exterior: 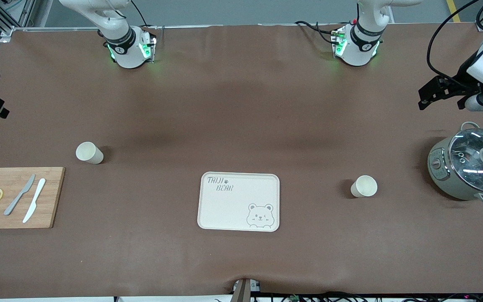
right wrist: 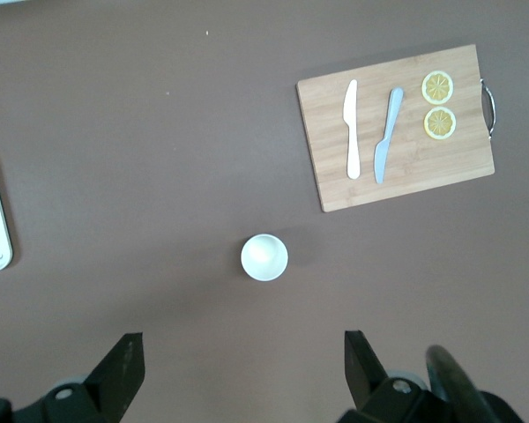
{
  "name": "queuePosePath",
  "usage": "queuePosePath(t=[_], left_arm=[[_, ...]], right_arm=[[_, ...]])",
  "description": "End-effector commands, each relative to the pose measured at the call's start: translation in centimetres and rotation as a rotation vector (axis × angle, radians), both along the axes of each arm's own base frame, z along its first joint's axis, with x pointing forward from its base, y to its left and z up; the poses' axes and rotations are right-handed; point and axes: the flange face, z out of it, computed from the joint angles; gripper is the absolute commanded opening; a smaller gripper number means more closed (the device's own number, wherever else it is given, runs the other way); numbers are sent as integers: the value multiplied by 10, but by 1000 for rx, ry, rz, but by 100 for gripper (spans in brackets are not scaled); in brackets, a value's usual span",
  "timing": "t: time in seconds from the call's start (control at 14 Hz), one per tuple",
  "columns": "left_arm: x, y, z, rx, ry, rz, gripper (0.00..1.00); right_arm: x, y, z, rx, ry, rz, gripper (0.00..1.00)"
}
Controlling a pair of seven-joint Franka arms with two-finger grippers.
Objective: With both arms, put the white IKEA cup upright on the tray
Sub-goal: 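Reach the left gripper down toward the white cup beside the pot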
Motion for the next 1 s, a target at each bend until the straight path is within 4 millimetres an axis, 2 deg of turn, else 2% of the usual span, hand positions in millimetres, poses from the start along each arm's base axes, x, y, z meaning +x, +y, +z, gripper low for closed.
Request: queuePosePath(t=[0.0, 0.29, 0.5, 0.64, 0.79, 0.93], left_arm=[[0, -4, 2, -14, 18, -19, 100], [7, -6, -9, -4, 36, -9, 100], [30, -3, -43, 4, 83, -13, 100], [49, 3, -51, 9, 88, 8, 100], [58, 3, -71, 26, 123, 12, 100], [72, 0, -107, 30, 163, 11, 100]], right_arm=[[1, -2, 3, -9, -10, -14, 100], [-5, -3, 2, -5, 25, -20, 100], [-6, -4, 2, -4, 35, -21, 100], [-3, -1, -2, 2, 37, -16, 100], [-1, 6, -7, -3, 53, -1, 100], [-1, 7, -12, -1, 77, 2, 100]])
